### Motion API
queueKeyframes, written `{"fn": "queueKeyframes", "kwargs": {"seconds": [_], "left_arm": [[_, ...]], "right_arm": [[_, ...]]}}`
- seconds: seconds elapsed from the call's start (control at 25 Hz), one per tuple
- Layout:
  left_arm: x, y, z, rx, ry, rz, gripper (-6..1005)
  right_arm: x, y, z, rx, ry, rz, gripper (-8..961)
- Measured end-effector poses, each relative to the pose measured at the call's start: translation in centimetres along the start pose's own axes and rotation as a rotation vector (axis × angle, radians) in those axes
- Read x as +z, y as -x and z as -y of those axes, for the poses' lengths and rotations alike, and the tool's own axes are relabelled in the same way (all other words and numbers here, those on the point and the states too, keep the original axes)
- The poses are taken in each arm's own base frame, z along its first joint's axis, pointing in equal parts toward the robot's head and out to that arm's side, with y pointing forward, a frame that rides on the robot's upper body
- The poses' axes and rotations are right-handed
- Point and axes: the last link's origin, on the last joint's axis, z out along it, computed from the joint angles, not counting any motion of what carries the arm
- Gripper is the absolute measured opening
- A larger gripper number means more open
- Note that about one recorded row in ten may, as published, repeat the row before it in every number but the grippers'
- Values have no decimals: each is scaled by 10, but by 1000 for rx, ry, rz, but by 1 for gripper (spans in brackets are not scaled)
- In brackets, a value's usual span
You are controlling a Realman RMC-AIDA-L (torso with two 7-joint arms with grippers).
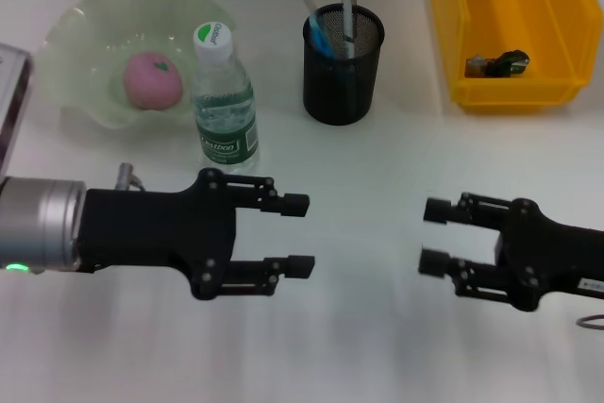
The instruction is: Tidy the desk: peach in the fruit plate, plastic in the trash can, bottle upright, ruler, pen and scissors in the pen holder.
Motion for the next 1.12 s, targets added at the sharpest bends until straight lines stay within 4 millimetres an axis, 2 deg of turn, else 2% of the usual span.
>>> {"fn": "queueKeyframes", "kwargs": {"seconds": [0.12,0.16,0.2,0.32,0.52,0.76,1.12], "left_arm": [[0,0,0,0,0,0,591],[-5,4,-5,24,-12,-6,591],[-6,5,-6,13,-12,-1,591],[-6,5,-6,13,-12,-1,591],[-8,11,-8,-36,-7,30,591],[-8,8,-5,-34,-21,16,591],[-6,6,-3,-35,-31,-2,591]], "right_arm": [[-3,6,-1,-16,25,-31,695],[-5,9,-1,-24,35,-45,695],[-8,18,1,-40,42,-81,695],[-10,27,5,-63,37,-106,695],[-3,44,5,-120,108,-168,736],[6,44,-1,-194,194,-203,768],[3,30,-4,-317,155,-112,770]]}}
